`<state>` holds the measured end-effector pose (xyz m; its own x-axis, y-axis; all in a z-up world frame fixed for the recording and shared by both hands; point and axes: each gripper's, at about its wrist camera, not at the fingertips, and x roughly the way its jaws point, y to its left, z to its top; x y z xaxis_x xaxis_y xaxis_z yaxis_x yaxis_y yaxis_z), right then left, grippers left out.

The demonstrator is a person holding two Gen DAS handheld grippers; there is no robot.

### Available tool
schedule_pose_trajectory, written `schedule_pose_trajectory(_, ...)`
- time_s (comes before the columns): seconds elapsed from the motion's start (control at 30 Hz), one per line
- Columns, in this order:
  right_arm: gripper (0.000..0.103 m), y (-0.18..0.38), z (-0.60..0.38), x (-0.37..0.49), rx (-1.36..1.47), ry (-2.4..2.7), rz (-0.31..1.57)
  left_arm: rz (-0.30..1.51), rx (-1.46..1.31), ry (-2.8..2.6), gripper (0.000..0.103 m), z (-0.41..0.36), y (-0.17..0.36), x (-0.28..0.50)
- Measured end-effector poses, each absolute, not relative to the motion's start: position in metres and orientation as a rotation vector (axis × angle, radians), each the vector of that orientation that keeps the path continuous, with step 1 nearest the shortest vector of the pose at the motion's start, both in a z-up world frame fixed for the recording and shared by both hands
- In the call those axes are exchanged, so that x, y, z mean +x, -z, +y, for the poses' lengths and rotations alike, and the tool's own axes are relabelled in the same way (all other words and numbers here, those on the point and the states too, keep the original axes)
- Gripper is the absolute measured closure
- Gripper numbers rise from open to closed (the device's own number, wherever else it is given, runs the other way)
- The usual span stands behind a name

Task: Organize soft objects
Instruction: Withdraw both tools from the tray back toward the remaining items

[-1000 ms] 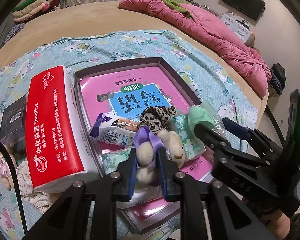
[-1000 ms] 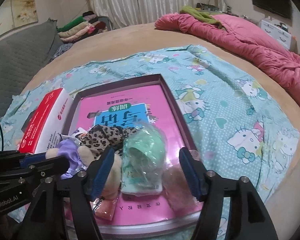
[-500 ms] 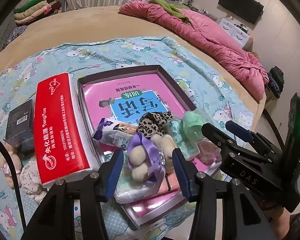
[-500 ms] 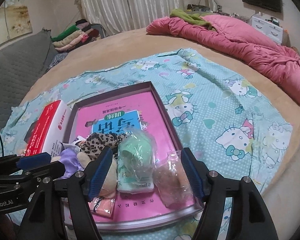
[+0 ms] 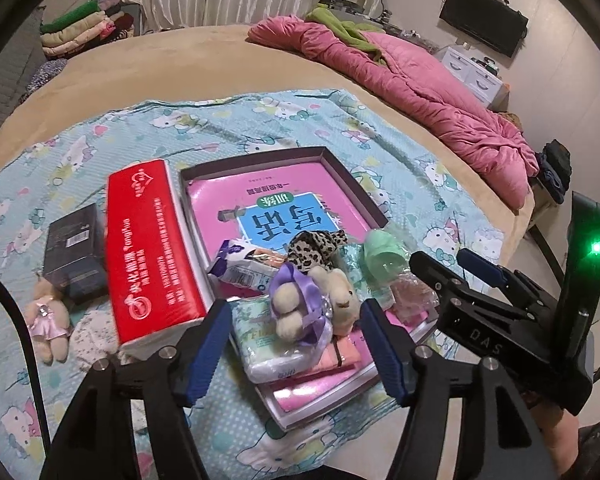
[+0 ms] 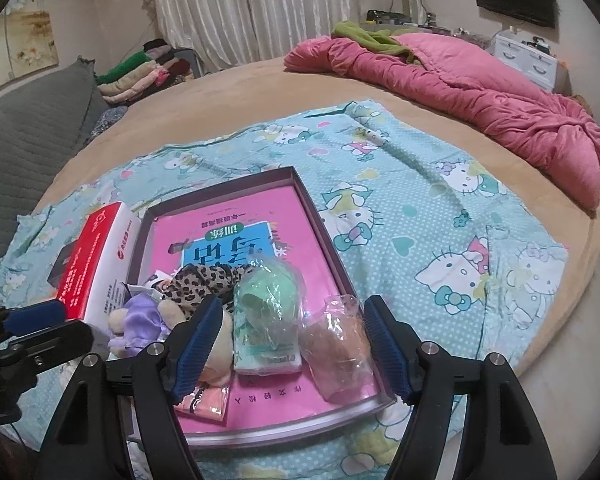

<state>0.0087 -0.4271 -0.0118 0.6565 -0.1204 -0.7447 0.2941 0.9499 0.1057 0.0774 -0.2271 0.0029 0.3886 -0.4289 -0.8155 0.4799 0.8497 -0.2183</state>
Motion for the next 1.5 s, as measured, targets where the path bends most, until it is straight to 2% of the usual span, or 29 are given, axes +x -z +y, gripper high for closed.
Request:
schedule_pose_trajectory(0.7,0.024,-0.011,-0.413,-0.002,0.155,0.275,0.814,0.978,0.04,0.527,0.018,-0.194,-0.028,0.054)
schedule_pose_trajectory(1.5,0.022,-0.062,-0.34,-0.007,0.099,0.129,0.732,0.902,0.006,0.39,0.015,-0.126,-0.064,0.039)
